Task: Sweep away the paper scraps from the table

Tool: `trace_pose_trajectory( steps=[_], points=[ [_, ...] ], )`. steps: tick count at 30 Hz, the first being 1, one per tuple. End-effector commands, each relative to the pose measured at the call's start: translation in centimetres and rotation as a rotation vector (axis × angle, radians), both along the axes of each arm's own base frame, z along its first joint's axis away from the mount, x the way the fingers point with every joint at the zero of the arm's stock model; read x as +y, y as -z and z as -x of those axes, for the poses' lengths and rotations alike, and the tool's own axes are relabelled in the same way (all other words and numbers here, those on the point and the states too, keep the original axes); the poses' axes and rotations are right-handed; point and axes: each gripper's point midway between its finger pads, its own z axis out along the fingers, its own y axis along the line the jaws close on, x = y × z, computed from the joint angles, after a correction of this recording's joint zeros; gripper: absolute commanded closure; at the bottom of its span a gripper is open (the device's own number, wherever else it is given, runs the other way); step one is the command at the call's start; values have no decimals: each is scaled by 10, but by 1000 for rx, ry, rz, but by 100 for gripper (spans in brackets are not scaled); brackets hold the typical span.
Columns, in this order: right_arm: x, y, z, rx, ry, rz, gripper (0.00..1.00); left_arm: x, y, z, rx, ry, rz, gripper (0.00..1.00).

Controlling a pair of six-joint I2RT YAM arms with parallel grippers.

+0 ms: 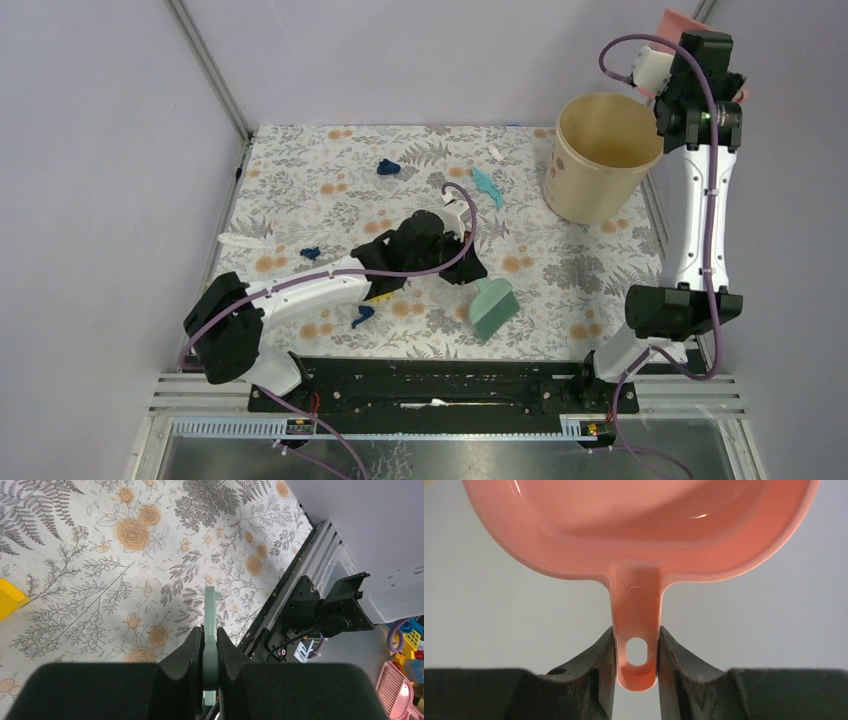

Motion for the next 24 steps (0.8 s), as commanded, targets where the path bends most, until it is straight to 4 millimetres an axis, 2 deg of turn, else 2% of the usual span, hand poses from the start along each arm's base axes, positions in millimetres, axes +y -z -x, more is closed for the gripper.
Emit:
trace_pose_trajectory(
  steps=[1,4,9,12,13,14,15,16,19,22,24],
  points=[
    [33,55,20,25,-49,-294,100,1,-45,-17,-118,-30,71,100],
    [70,85,35,35,-96,-511,100,7,-53,-26,-184,-46,39,100],
    [129,101,64,-67,-160,-874,100,31,-61,-49,-341,-145,-54,100],
    [150,113,92,-79,-198,-983,100,46,-69,-67,-415,-239,-90,100],
    [151,124,101,-64,-185,-993,100,50,-73,-73,-429,-272,-90,100],
    [164,139,108,-13,-210,-1019,100,55,-76,-80,-433,-308,-89,100],
    [168,154,117,31,-210,-1032,100,58,-84,-87,-441,-344,-68,100],
    [172,178,129,98,-195,-1048,100,62,-91,-95,-441,-384,-46,100],
    [182,225,156,217,-204,-1069,100,76,-108,-122,-408,-538,20,100],
    [184,266,178,302,-196,-1051,100,83,-129,-152,-417,-696,86,100],
    [181,292,190,369,-172,-1019,100,81,-141,-171,-447,-763,137,100]
  ],
)
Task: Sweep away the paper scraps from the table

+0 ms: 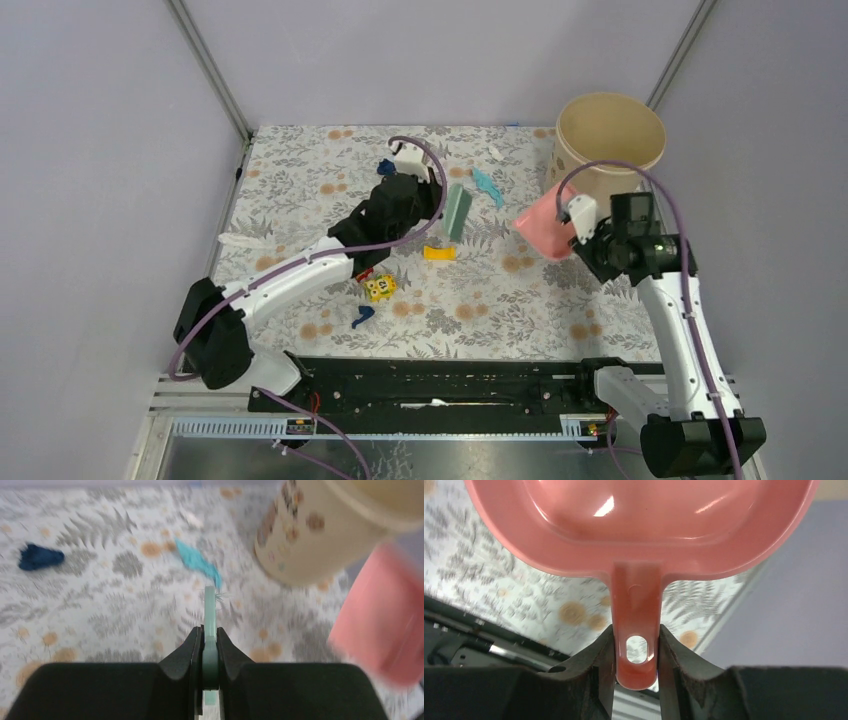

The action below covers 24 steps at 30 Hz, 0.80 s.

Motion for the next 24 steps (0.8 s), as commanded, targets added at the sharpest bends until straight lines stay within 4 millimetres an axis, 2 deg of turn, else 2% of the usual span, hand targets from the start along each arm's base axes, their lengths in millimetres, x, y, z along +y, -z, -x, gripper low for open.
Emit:
trace_pose_trajectory(
  steps=[1,4,6,7,9,12,13,14,18,24],
  points=[
    [7,51,19,119,-55,12,100,-4,-80,-56,-208,-202,232,100],
    [-2,84,37,234,-64,78,100,-24,-94,-92,-348,-192,142,100],
    [-8,101,48,308,-62,117,100,-52,-94,-114,-450,-83,-6,99],
    [-9,106,53,335,-63,126,100,-70,-90,-125,-499,13,-120,95],
    [-7,114,60,370,-67,112,100,-98,-70,-147,-541,142,-336,94],
    [1,121,68,400,-79,67,100,-116,-37,-184,-585,196,-531,95],
    [2,122,70,405,-82,57,100,-118,-20,-193,-590,210,-578,96],
    [4,124,72,411,-86,50,100,-122,-21,-202,-621,211,-599,96],
    [9,131,79,450,-90,21,100,-131,6,-233,-689,240,-717,97],
    [13,143,95,544,-98,22,100,-134,52,-256,-818,260,-932,97]
  ],
)
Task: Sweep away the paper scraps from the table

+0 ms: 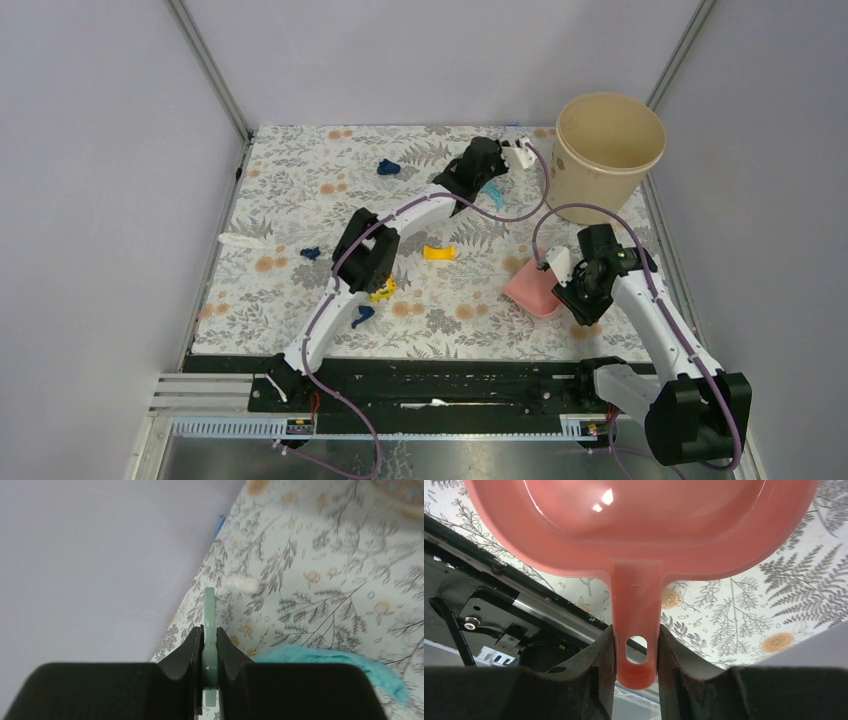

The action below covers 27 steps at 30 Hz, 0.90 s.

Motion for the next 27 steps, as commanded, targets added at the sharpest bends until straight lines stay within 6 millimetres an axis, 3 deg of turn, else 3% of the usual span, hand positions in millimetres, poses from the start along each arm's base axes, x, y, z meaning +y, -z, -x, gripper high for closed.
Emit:
trace_pose_trajectory(
  steps=[1,9,17,27],
  points=[
    [6,11,21,92,-11,-12,100,-3,-39,-23,-250,39,-74,98],
    [3,17,24,138,14,15,100,-20,-12,-32,-254,196,13,89],
    [1,22,24,170,36,32,100,-13,-33,-49,-246,218,259,88],
    [1,23,24,173,42,37,100,-36,-1,-25,-122,452,248,91]
  ],
)
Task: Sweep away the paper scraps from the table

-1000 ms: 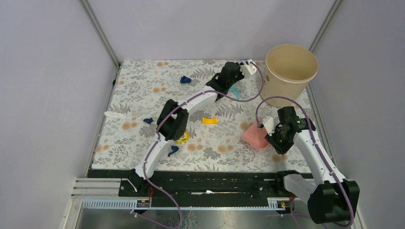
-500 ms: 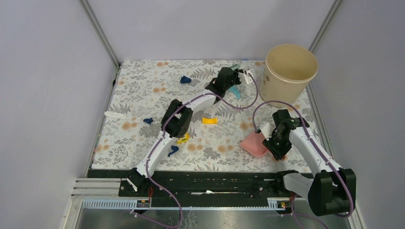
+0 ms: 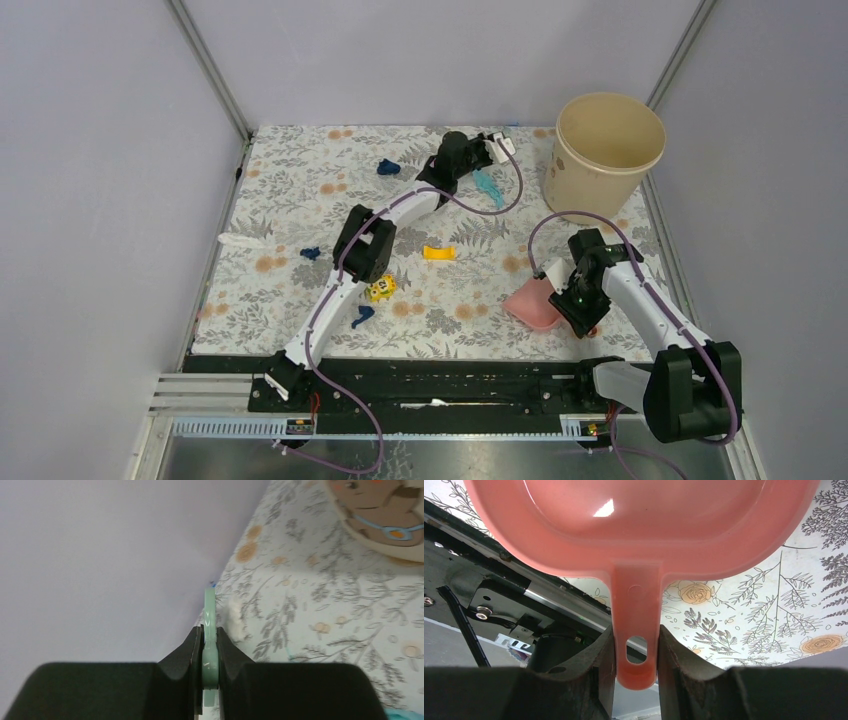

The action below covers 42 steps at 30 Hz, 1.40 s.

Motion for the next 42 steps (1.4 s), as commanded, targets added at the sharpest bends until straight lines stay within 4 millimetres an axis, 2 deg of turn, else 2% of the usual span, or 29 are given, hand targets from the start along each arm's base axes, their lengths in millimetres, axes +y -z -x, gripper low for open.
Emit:
trace_pose_trajectory(
  steps=[1,8,10,11,12,18,23,28,30,33,37,42],
  points=[
    [-1,-1,-1,-10,9,18,100,-29,-14,27,9,195,40,92],
    [-2,-6,-4,-54,15,17,100,-27,11,50,92,250,-98,98],
    [-1,-8,-4,-68,11,10,100,-29,15,63,109,258,-150,100],
    [-1,-9,-4,-75,8,6,100,-30,8,71,94,261,-167,100],
    [0,-11,-5,-83,6,0,100,-30,20,83,103,269,-200,100],
    [1,-25,-6,-117,-10,-12,100,-28,22,141,117,292,-301,100],
    [-15,-41,1,-162,-39,63,100,-22,8,192,178,290,-339,100],
    [-34,-41,7,-177,-60,160,100,-7,4,242,377,247,-290,100],
    [-33,-38,8,-168,-58,159,100,-3,-4,268,425,269,-244,100],
    [-31,-37,7,-153,-50,148,100,6,-24,294,432,248,-177,100],
    [-32,-36,3,-134,-47,161,100,19,-65,304,416,179,-60,100],
    [-32,-30,3,-78,-73,163,100,35,-118,312,291,157,12,100]
  ],
)
